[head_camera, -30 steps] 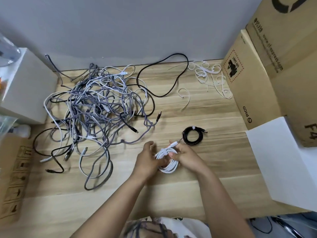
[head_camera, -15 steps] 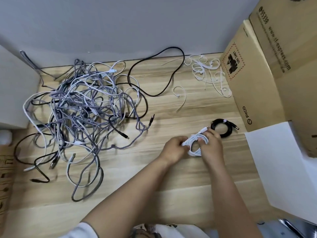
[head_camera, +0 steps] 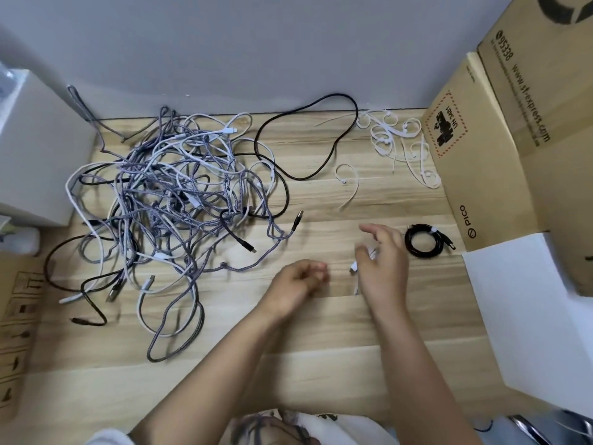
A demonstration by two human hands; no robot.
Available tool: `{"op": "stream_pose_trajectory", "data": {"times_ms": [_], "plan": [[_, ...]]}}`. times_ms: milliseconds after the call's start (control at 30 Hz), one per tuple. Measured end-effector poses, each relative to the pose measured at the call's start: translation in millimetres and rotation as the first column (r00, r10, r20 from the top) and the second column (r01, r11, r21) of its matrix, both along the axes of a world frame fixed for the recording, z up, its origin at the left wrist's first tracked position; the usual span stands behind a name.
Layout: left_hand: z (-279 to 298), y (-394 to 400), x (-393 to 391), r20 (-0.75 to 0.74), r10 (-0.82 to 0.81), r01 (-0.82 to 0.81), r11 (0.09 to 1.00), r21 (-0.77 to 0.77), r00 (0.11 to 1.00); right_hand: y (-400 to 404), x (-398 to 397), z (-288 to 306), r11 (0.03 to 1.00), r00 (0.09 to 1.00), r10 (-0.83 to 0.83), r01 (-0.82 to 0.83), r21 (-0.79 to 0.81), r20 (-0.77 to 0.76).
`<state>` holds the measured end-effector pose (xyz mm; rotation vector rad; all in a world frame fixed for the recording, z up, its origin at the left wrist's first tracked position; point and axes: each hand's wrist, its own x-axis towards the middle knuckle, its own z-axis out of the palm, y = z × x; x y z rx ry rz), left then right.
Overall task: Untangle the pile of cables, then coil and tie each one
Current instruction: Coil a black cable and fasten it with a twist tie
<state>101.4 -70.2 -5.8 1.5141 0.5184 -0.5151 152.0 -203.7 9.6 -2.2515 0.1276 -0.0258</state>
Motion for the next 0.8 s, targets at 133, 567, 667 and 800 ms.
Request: {"op": "stream_pose_trajectory", "data": {"times_ms": [133, 567, 667, 800], "plan": [[6, 36, -28, -0.021, 0.191, -0.192, 0.978, -0.085, 0.981, 52, -13, 9, 0.964, 0.978, 0.21, -0.208, 0.164, 0.0], [12, 99, -26, -0.245, 0.511, -0.566, 0.765, -0.307, 0.824, 138, -11, -1, 0.833, 0.805, 0.496, -0.547, -0.085, -0.324], [14, 107, -15, -0.256, 0.518, -0.578, 0.723, -0.378, 0.816, 133, -17, 8, 0.813, 0.81, 0.507, -0.563, -0.147, -0.294], [24, 123, 3, -0.3, 0.567, -0.635, 0.603, -0.483, 0.767, 121, -28, 29, 0.71, 0.761, 0.611, -0.648, -0.275, -0.217]]}}
